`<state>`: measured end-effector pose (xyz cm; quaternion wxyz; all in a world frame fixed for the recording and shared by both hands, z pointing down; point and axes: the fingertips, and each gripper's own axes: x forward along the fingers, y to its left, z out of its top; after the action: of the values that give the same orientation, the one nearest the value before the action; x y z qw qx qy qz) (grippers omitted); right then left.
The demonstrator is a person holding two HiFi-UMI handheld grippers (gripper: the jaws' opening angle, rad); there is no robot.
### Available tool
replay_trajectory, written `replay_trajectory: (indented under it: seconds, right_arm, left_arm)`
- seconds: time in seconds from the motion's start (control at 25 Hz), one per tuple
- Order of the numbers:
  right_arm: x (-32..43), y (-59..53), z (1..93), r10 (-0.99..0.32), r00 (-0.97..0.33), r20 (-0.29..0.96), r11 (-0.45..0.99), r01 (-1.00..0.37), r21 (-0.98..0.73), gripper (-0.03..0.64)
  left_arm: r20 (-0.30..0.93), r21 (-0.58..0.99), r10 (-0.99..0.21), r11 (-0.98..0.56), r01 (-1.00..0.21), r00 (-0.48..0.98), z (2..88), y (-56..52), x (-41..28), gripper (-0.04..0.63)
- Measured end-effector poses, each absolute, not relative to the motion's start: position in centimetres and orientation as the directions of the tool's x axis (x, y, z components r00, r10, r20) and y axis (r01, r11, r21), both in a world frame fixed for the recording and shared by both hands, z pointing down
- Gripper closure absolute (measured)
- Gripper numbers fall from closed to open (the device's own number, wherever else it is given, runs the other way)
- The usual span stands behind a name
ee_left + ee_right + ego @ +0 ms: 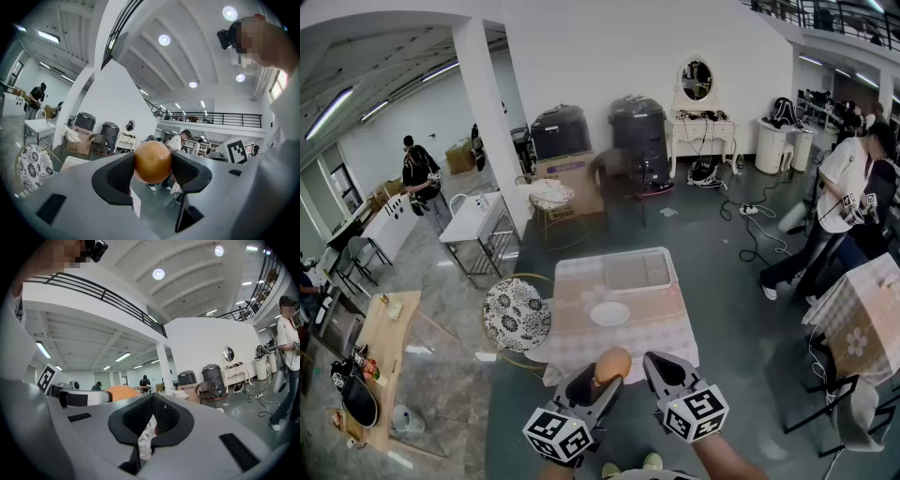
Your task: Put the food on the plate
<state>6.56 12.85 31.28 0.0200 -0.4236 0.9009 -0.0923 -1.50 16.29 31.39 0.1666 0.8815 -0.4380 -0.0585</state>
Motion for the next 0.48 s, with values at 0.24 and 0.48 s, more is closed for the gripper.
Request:
replay_trajectory:
  seconds: [0.24, 0.48]
  right_arm:
    - [6.76, 12.8, 31.23, -0.755, -0.655, 0.031, 0.636, -0.743, -0.207, 0.604]
    - [6.75, 12.93, 31.38, -0.745, -0.667, 0.012, 0.645, -0.725, -0.243, 0.604]
  left_arm:
    - [0.044, 0.337, -0.795, -0.558, -0.758, 0.605, 31.41, 16.16, -1.13, 0.344]
    - [0.05, 0.335, -0.8, -0.55, -0.765, 0.597, 31.63, 16.31, -1.29, 0.344]
